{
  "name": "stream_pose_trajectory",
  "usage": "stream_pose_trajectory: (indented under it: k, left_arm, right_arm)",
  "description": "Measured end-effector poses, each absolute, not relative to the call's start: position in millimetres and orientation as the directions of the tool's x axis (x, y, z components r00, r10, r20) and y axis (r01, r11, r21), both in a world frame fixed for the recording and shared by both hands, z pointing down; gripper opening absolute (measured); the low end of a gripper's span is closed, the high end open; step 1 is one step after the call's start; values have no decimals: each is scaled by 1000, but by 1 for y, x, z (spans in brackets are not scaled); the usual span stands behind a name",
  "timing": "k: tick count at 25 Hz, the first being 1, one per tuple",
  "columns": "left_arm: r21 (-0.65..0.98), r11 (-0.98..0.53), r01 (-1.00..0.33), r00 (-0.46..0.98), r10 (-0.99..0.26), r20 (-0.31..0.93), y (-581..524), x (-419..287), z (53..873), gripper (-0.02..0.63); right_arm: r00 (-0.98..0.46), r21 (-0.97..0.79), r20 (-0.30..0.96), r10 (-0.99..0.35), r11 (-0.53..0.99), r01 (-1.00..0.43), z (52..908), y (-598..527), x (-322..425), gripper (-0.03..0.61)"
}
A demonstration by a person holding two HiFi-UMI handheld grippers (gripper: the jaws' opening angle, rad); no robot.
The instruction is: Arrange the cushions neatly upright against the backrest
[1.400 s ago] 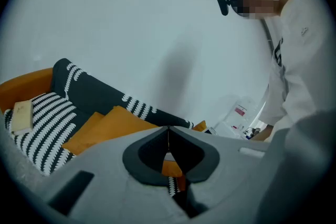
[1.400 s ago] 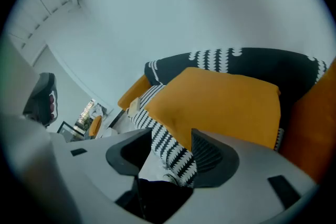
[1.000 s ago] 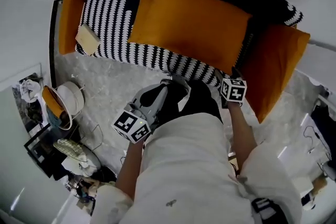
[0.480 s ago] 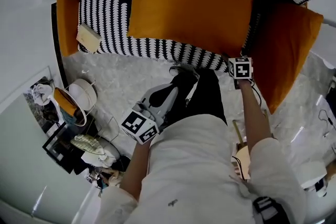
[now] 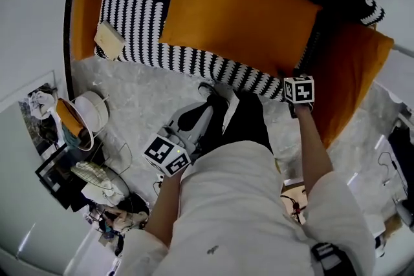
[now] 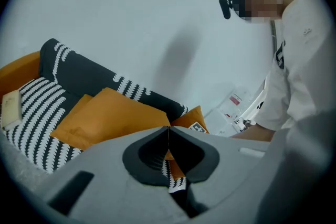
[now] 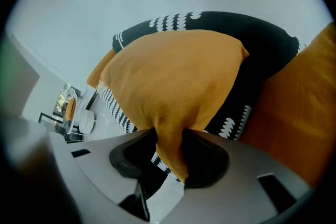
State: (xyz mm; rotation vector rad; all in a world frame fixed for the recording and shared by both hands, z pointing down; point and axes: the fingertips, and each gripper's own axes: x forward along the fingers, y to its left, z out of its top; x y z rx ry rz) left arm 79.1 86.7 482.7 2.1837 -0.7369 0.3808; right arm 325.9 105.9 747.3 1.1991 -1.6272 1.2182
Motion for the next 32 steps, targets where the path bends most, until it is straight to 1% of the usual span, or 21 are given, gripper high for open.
stream_pose_trajectory:
  k: [2, 4, 8, 11, 15, 19, 23, 26, 28, 29, 32]
  left_arm:
    - [575, -529, -624, 781, -416, 465, 82, 71, 476, 12]
    - [565, -533, -630, 776, -450, 441, 79, 60, 468, 14]
    - [564, -522, -640, 763, -518, 386, 81, 26, 455, 12]
    - [595, -487, -640, 751, -561, 349, 87, -13, 452, 12]
    - [585, -499, -639, 744, -592, 308, 100, -71, 442, 14]
    - [566, -508, -649, 731, -623, 279, 105, -123, 434, 12]
    - [559, -515, -650, 725, -641, 253, 111, -172, 435, 12]
    - [564, -489, -665, 707, -655, 267, 120, -214, 440, 12]
    - [564, -472, -677, 693, -666, 275, 125, -240, 442, 12]
    - [566, -465, -681, 687, -674, 274, 126, -252, 443, 12]
    - [578, -440, -687, 667, -697, 263, 127, -280, 443, 12]
  right_arm:
    - [-268, -242, 933, -242, 131, -961, 732, 101, 320, 122]
    - [-261, -226, 934, -245, 160, -961, 715, 96, 311, 85]
    - [-299, -255, 918, -260, 189, -948, 678, 91, 284, 49]
    - [-371, -328, 878, -303, 183, -927, 643, 86, 246, 40]
    - [-470, -436, 802, -369, 177, -883, 598, 84, 177, 34]
    - [-496, -497, 730, -470, 134, -858, 557, 68, 124, 30]
    - [-532, -606, 617, -579, 82, -792, 521, 42, 73, 26]
    - [-557, -687, 520, -648, 71, -723, 489, 24, 33, 26]
    - [-538, -710, 480, -693, 53, -702, 468, 15, 17, 25]
    - [-526, -713, 462, -714, 53, -699, 458, 10, 11, 25]
    - [-554, -714, 344, -758, 172, -678, 418, -14, -11, 23]
